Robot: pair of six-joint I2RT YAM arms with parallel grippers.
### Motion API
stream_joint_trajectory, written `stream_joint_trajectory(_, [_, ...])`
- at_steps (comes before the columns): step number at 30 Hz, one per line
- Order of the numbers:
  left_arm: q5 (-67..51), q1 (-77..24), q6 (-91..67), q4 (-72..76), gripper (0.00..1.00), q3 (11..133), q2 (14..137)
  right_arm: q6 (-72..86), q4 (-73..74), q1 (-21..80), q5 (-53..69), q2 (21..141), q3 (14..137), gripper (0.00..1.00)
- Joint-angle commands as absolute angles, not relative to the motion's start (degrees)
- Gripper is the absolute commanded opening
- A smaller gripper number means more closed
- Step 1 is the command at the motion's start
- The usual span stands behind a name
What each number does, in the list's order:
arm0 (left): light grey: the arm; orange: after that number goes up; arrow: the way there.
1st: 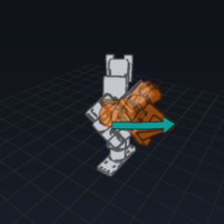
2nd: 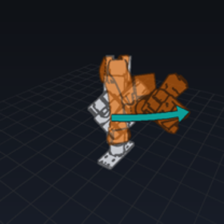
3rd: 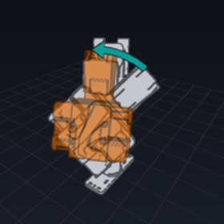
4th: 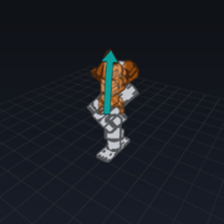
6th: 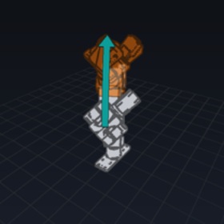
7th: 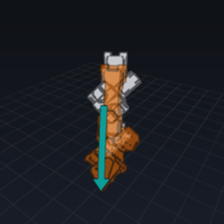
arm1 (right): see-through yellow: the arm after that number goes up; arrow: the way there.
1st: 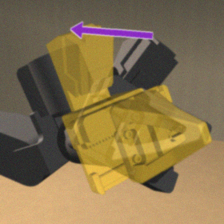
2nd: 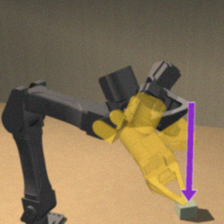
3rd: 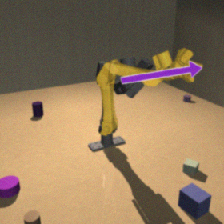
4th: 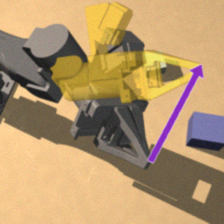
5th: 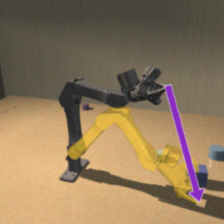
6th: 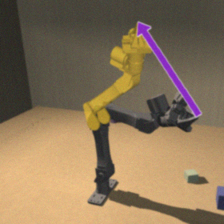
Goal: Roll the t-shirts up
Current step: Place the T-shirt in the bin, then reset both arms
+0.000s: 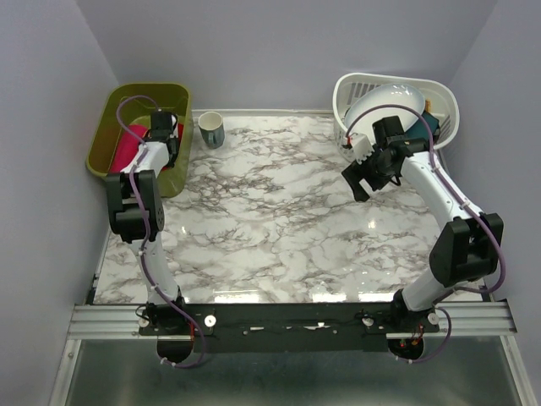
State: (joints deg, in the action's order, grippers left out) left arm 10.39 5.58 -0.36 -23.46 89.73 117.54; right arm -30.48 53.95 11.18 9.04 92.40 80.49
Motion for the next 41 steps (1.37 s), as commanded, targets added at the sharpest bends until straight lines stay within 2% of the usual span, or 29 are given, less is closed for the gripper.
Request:
stream_joint_trajectory(1, [7.39,5.89,2.11,-26.45,0.23,84.02,114.0,-31.38,53.35,10.9,8.43,89.83,79.36,1.0])
stream_joint_trajectory(2, [4.25,6.15,2.54,-27.06,0.35,84.55,112.78,-31.46,53.44,10.99,8.44,89.82,79.45,1.0])
stream_joint_trajectory(5, [3.61,6.59,4.74,-29.0,0.53,87.88,109.53,-31.55,53.96,10.9,8.52,89.82,80.33,1.0])
stream_joint_trajectory(9, [3.43,6.68,8.87,-32.34,0.66,95.43,105.48,-31.29,54.4,10.99,8.88,90.17,81.47,1.0])
stream_joint_trajectory(15, [0.09,7.99,10.02,-38.93,0.74,107.04,102.39,-30.06,53.44,10.99,9.84,89.3,82.26,1.0])
stream_joint_trajectory(20, [-12.53,8.35,8.71,-44.29,0.82,111.71,101.0,-27.08,53.35,10.99,16.85,88.86,87.18,1.0])
stream_joint_trajectory(21, [-15.27,8.26,8.01,-44.38,0.96,111.53,100.38,-25.68,52.65,10.99,17.48,88.77,87.88,1.0])
stream_joint_trajectory(22, [-17.47,8.26,7.22,-43.86,0.98,110.75,99.85,-24.36,51.6,11.07,18.36,88.94,89.02,1.0])
stream_joint_trajectory(23, [-21.58,8.17,5.21,-43.6,0.98,110.31,98.71,-21.74,50.98,10.99,19.59,89.03,90.69,1.0])
stream_joint_trajectory(26, [-23.99,6.42,3.17,-42.45,0.99,108.2,97.47,-18.64,48.52,10.99,20.73,88.42,92.54,1.0])
stream_joint_trajectory(34, [-19.08,-4.03,7.21,-38.51,0.99,96.26,92.64,-17.67,48.16,11.07,23.2,84.82,89.48,1.0])
stream_joint_trajectory(41, [-16.7,-9.75,6.33,-36.74,0.98,92.11,90.26,-20.13,48.87,10.99,30.48,79.37,85.61,1.0])
